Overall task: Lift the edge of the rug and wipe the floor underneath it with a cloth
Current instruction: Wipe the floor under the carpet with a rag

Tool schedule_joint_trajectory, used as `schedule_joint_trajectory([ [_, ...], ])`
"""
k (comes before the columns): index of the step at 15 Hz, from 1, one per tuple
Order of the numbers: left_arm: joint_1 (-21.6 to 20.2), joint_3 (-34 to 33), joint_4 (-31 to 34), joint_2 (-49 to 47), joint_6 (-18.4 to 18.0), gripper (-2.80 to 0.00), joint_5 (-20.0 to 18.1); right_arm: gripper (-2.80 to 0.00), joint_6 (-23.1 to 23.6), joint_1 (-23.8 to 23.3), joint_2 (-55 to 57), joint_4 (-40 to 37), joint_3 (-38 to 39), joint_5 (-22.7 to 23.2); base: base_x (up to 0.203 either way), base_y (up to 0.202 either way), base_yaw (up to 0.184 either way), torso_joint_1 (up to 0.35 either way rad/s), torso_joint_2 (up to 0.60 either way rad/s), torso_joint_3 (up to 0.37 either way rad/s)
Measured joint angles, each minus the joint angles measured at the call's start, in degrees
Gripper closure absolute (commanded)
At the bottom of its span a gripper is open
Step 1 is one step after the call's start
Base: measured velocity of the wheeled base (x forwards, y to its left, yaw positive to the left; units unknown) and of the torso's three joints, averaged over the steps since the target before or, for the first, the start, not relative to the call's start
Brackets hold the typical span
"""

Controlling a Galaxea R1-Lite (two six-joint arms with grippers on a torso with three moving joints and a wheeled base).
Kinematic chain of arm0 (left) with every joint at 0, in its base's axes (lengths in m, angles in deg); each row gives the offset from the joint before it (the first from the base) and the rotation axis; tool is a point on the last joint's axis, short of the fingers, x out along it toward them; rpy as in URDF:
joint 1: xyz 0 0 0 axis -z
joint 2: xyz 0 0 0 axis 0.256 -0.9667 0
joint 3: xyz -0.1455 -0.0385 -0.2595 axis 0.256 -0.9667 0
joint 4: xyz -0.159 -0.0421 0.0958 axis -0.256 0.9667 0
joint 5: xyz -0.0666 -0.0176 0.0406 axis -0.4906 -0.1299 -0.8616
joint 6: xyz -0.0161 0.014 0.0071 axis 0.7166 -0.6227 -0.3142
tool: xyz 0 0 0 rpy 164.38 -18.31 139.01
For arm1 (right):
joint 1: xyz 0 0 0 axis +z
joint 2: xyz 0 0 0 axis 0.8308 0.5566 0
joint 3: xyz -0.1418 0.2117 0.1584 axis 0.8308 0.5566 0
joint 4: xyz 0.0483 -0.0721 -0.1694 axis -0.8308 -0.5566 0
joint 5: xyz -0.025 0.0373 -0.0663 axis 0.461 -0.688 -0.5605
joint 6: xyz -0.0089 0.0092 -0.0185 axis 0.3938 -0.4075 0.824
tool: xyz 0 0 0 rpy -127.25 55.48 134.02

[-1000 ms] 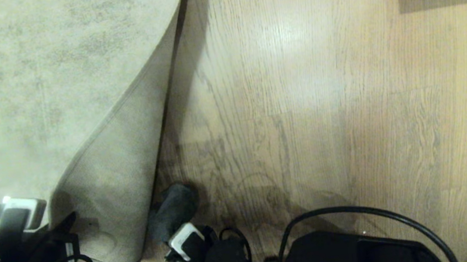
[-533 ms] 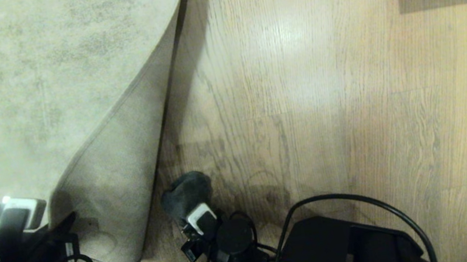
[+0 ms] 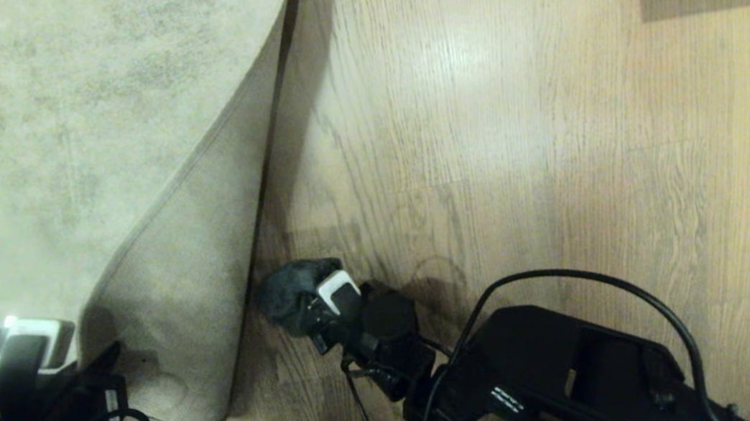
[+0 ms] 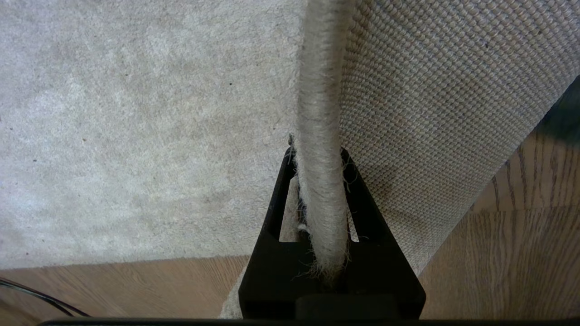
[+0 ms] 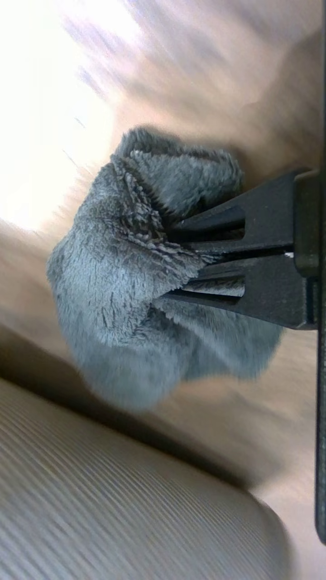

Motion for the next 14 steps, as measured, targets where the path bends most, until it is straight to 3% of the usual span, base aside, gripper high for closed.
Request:
schedule_joint_trajectory([
  [11, -0.1, 0.0, 0.0, 0.1, 0.2, 0.0, 0.4, 0.0, 2.2, -1.2, -10.8, -2.4, -0.6, 0.0, 0.0, 0.0, 0.0, 0.0, 0.0, 0.0],
  [14, -0.2, 0.0, 0.0, 0.2, 0.2, 0.0, 0.4, 0.0, 2.7, -0.6, -13.9, -1.8, 3.7, 0.0, 0.0, 0.0, 0.0, 0.0, 0.0, 0.0],
])
